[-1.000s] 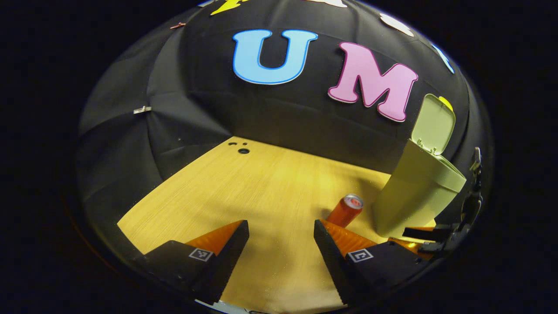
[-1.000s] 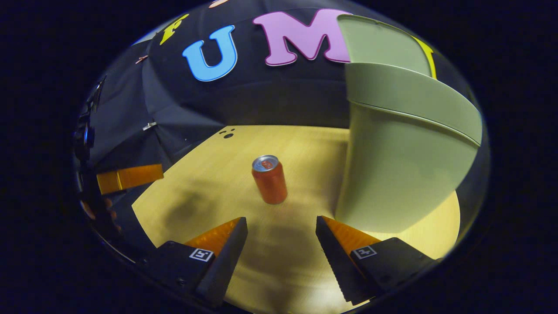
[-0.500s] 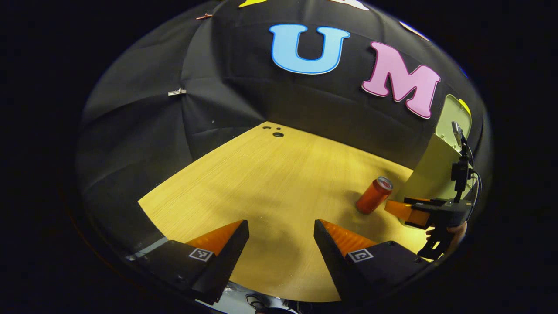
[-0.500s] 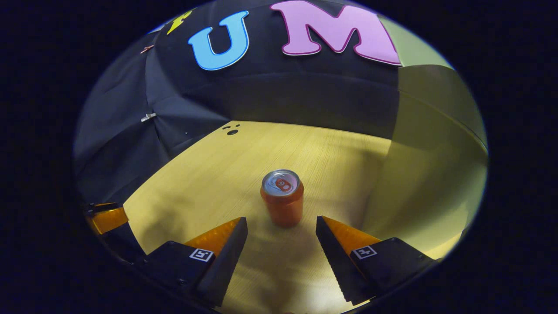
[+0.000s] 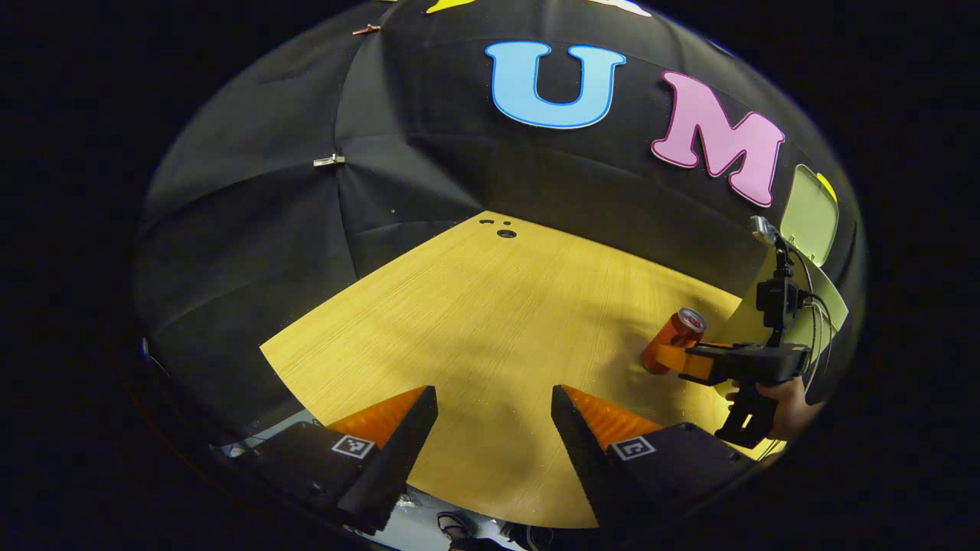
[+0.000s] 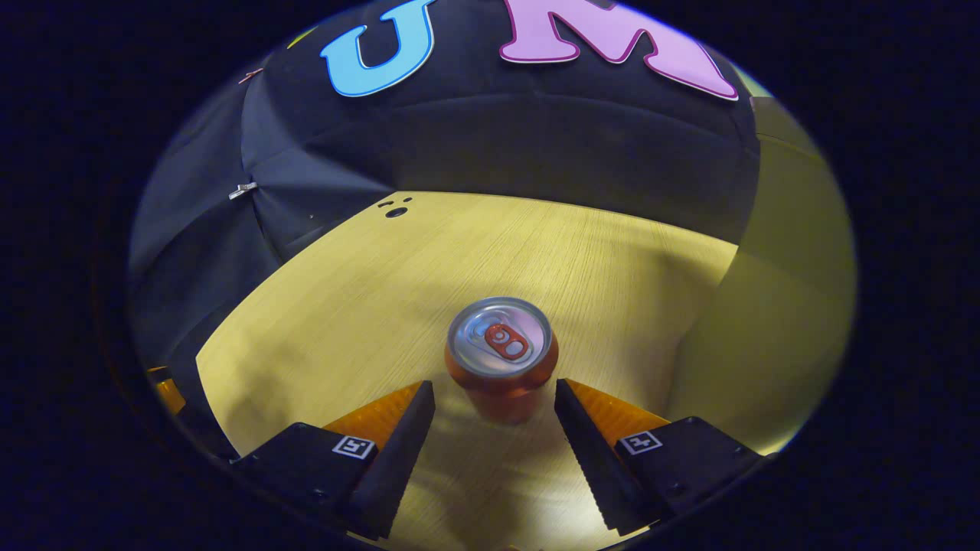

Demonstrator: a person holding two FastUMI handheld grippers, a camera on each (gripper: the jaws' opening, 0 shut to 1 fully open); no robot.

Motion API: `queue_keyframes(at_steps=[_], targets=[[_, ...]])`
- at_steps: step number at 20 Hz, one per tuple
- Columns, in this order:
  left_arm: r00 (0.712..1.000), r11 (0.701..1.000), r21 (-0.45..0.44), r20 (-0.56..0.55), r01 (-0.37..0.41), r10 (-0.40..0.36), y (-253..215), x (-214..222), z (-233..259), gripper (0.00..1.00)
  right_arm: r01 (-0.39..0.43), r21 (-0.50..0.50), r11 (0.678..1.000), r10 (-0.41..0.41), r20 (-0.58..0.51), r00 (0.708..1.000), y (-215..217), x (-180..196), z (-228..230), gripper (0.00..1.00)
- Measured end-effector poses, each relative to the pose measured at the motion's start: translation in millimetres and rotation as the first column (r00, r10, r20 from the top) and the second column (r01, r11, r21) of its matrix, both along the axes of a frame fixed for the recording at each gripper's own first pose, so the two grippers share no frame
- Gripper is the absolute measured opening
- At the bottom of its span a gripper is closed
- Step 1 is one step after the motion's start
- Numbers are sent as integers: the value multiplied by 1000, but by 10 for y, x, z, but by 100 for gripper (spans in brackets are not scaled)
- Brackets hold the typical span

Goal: Press the lid of the desktop garbage bin to open it, pick up the crumpled paper on the desktop and throw it into the bin, then pick up the pop can on the desktop and drop it into the bin, and finally close the garbage bin lid.

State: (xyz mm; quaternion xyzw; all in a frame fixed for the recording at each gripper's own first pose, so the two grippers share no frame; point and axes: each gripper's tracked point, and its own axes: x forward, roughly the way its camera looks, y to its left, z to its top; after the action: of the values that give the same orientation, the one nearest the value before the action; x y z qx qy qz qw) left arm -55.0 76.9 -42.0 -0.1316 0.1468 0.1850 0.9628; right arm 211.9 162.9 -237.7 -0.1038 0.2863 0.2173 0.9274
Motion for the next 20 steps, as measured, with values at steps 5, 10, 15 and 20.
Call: queue_keyframes(at_steps=[5, 10, 15, 20], targets=[[999, 999, -15, -16, -35, 35, -20, -111, -87, 96, 5, -17, 1000, -5, 16, 1000, 5, 169, -35, 99], [999, 999, -32, -17, -44, 44, -54, -179, -141, 96, -9, 7, 1000, 9, 18, 1000, 41, 155, 37, 78], [1000, 1000, -11, -5, -10, 10, -91, -179, -113, 96, -46, 46, 998, 44, 40, 998, 97, -70, 355, 82], [999, 999, -9, 20, 47, -47, -197, -40, -16, 96, -131, 54, 990, 122, 149, 981, 201, -384, 987, 82]])
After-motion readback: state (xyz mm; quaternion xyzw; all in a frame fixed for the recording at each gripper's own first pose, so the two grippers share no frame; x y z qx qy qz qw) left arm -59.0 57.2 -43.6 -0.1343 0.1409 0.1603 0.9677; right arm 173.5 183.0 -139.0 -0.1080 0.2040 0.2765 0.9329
